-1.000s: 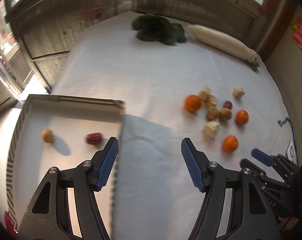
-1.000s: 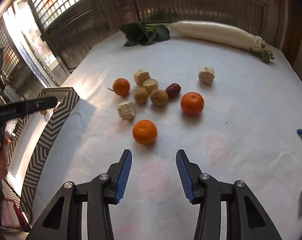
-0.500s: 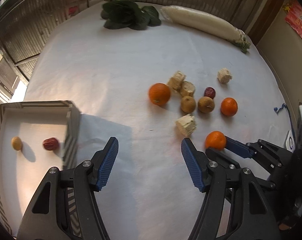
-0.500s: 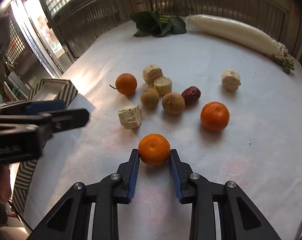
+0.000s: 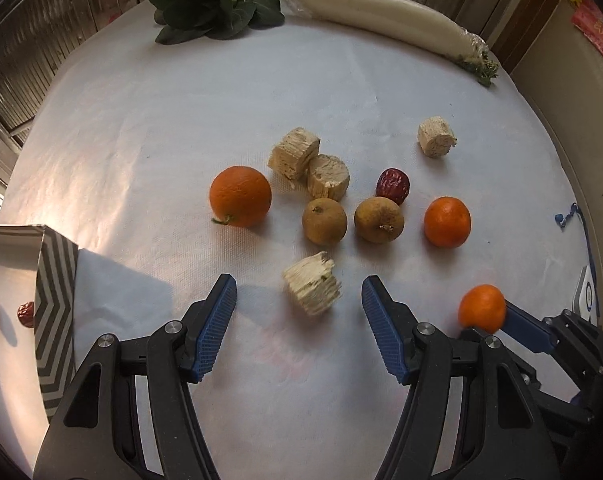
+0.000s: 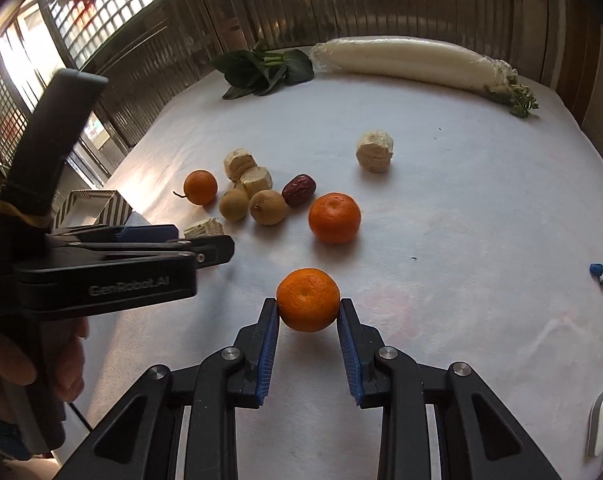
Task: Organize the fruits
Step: 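Grasp the white cube with the left tool while the right tool grasps an orange, then carry the white cube and orange into the tray and release both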
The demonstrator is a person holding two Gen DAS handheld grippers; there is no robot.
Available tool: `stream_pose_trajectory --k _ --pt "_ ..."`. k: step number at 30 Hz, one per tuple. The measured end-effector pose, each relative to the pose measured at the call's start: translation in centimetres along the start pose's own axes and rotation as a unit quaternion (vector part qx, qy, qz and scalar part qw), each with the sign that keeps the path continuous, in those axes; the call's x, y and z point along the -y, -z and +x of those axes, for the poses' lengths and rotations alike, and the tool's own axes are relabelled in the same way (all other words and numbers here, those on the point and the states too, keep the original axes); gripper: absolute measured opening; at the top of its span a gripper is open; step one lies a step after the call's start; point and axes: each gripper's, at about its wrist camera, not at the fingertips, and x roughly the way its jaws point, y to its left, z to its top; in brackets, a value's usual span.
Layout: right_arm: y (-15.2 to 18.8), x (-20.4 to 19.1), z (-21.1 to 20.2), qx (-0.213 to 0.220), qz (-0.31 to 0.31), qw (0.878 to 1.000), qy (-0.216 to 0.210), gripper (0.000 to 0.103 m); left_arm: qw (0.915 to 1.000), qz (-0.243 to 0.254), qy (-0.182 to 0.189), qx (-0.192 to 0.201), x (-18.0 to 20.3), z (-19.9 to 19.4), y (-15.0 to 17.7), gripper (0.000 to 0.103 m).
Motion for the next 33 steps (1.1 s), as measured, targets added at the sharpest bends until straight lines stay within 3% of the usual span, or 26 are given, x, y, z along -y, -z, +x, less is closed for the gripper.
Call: stream_pose_trajectory --k 4,7,16,33 --pt "0.1 0.3 0.1 -0.001 0.003 1.0 -0.003 0.029 1.0 0.005 -0.003 0.004 -0.1 -0.1 0.1 0.037" --pt "0.1 0.1 0.2 -0.003 0.005 1.0 -0.007 0.029 0.9999 0.002 0.014 0.001 -0.3 -0.2 0.1 0.023" --pt "-0.1 -2.0 -0.5 0.004 -0.007 1.0 -0.024 0.029 0.9998 0.002 -0.003 0.021 -1.6 -3.3 1.4 0.02" --pt "-1.3 -10.3 -1.5 0.012 -0.077 0.995 -0.054 0.029 0.9952 -0.047 -0.055 0.066 -9.0 -10.4 4.7 0.02"
